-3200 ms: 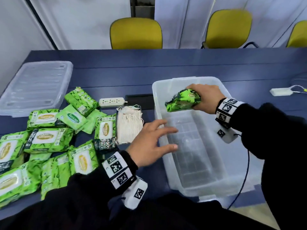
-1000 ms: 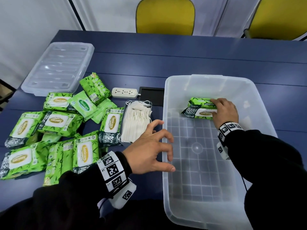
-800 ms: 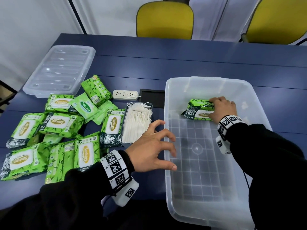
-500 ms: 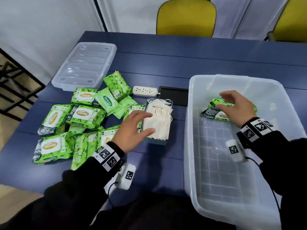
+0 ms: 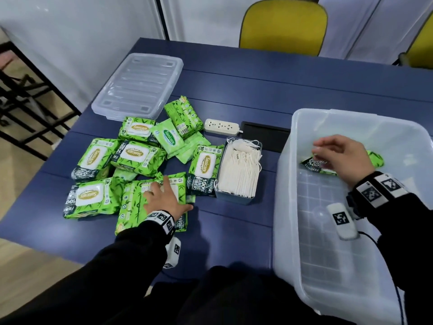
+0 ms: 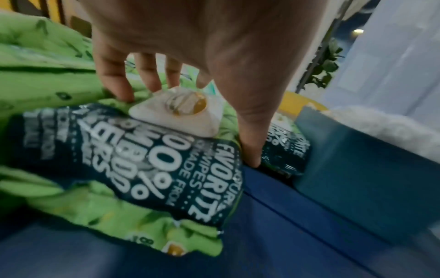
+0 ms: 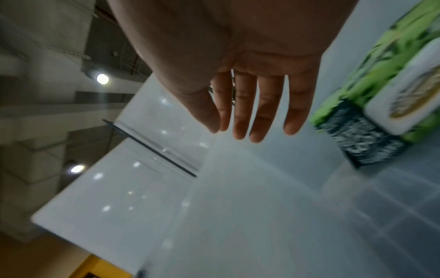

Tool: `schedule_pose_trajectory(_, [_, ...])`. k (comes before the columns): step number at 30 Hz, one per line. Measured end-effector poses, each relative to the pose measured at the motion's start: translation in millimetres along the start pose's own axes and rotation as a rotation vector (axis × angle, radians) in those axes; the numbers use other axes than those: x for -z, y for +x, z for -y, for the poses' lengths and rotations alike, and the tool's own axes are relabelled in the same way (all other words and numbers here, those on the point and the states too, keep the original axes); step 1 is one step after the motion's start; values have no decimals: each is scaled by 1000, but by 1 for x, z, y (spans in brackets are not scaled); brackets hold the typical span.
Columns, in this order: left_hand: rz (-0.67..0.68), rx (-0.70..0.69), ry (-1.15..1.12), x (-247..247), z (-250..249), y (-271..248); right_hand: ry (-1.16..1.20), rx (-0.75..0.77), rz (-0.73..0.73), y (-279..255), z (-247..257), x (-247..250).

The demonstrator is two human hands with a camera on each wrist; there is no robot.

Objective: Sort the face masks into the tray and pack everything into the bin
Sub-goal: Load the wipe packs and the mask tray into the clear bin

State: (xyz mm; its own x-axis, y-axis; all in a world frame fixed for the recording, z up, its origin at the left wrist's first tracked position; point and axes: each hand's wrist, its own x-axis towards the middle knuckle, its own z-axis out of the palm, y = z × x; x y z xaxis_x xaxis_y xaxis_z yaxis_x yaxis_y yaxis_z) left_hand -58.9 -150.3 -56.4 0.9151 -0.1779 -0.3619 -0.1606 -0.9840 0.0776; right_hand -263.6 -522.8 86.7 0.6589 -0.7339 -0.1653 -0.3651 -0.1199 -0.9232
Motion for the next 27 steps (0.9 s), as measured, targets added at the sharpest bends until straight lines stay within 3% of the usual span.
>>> schedule_pose_trajectory(6, [29, 122, -164, -1, 2, 7, 186, 148, 119, -41, 62, -24])
schedule_pose_trajectory(10, [51, 193, -512, 38, 9, 5, 387, -5, 283, -70, 82, -44])
schedule_pose_trajectory(13, [-60, 12, -665, 81, 2, -24, 564, -285, 472, -85, 86, -61])
schedule_pose_trajectory(16, [-205, -354, -734, 122, -26, -71, 510, -477, 595, -99, 85, -87])
schedule_pose_trajectory(19, [-186, -684, -770, 145, -62, -120, 549, -408, 678, -114, 92, -109])
schedule_pose_trajectory(21, [-127, -823, -767, 151, -77, -139, 681, -322, 593, -119, 94, -113])
schedule_pose_trajectory(23, [-46, -816, -922, 153, -80, -139, 765, -273, 462, -119, 91, -104])
schedule_pose_trajectory(25, [48, -702, -1066, 155, -77, -132, 869, -283, 415, -115, 85, -90])
schedule_pose_trajectory(27, [236, -647, -1186, 151, -79, -129, 976, -282, 402, -115, 80, -78])
